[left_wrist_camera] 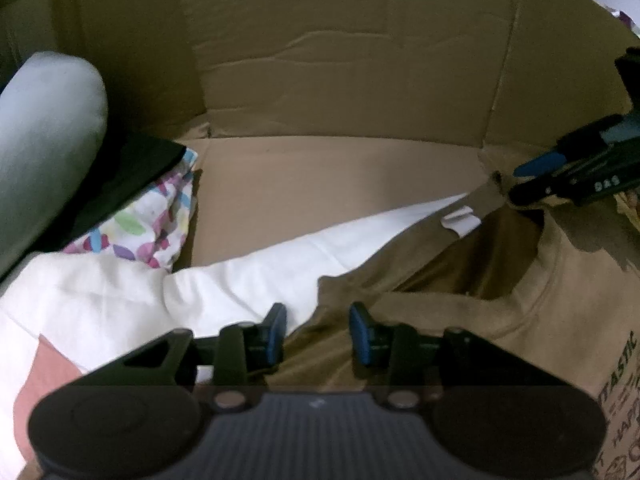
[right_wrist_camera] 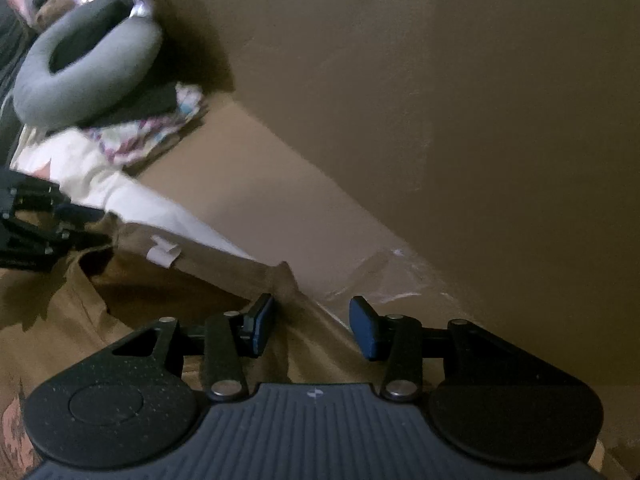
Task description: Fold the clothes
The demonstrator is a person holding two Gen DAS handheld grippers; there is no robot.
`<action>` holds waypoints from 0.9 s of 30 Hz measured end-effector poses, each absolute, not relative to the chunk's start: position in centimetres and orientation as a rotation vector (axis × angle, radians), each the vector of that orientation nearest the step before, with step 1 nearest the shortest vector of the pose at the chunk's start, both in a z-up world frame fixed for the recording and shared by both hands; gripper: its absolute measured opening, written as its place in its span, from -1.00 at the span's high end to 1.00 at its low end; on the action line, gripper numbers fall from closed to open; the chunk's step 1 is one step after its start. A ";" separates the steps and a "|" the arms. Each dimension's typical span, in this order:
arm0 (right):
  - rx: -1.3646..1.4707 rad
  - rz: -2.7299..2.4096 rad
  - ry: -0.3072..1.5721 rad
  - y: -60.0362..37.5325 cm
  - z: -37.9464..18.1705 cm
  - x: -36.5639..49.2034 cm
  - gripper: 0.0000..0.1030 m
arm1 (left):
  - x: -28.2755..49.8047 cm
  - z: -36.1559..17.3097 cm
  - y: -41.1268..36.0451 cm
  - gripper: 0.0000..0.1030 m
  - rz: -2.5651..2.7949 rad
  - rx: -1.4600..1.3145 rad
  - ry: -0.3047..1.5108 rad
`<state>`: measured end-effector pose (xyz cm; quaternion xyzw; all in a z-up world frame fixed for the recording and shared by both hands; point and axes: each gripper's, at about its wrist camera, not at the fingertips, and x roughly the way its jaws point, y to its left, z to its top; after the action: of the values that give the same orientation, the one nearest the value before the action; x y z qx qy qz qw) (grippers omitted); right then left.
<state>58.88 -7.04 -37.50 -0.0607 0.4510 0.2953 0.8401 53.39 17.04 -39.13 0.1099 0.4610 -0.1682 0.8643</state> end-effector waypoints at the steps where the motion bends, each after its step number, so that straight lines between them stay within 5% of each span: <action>1: -0.152 0.636 0.965 -6.6 -37.7 59.0 0.08 | 53.4 -39.1 16.9 0.40 -0.357 0.237 0.966; 7: -0.219 0.685 0.917 -5.9 -37.1 58.2 0.81 | 53.1 -38.0 15.9 0.83 -0.374 0.322 0.936; 13: -0.190 0.677 0.828 -7.1 -35.6 57.4 0.86 | 53.4 -36.7 15.8 0.86 -0.354 0.385 0.868; 20: -0.095 0.578 0.886 -8.2 -36.2 57.5 0.64 | 54.6 -35.9 15.5 0.66 -0.265 0.332 0.918; 23: -0.077 0.621 0.850 -10.3 -34.0 57.2 0.11 | 54.8 -33.1 17.5 0.48 -0.234 0.220 0.879; 27: -0.133 0.645 0.837 -13.6 -31.8 56.3 0.10 | 53.8 -29.8 20.7 0.53 -0.179 0.140 0.828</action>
<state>56.31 -13.56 -31.84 -0.0632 0.3988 0.3076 0.8616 53.77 20.68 -29.77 0.0677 0.4015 -0.0870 0.9092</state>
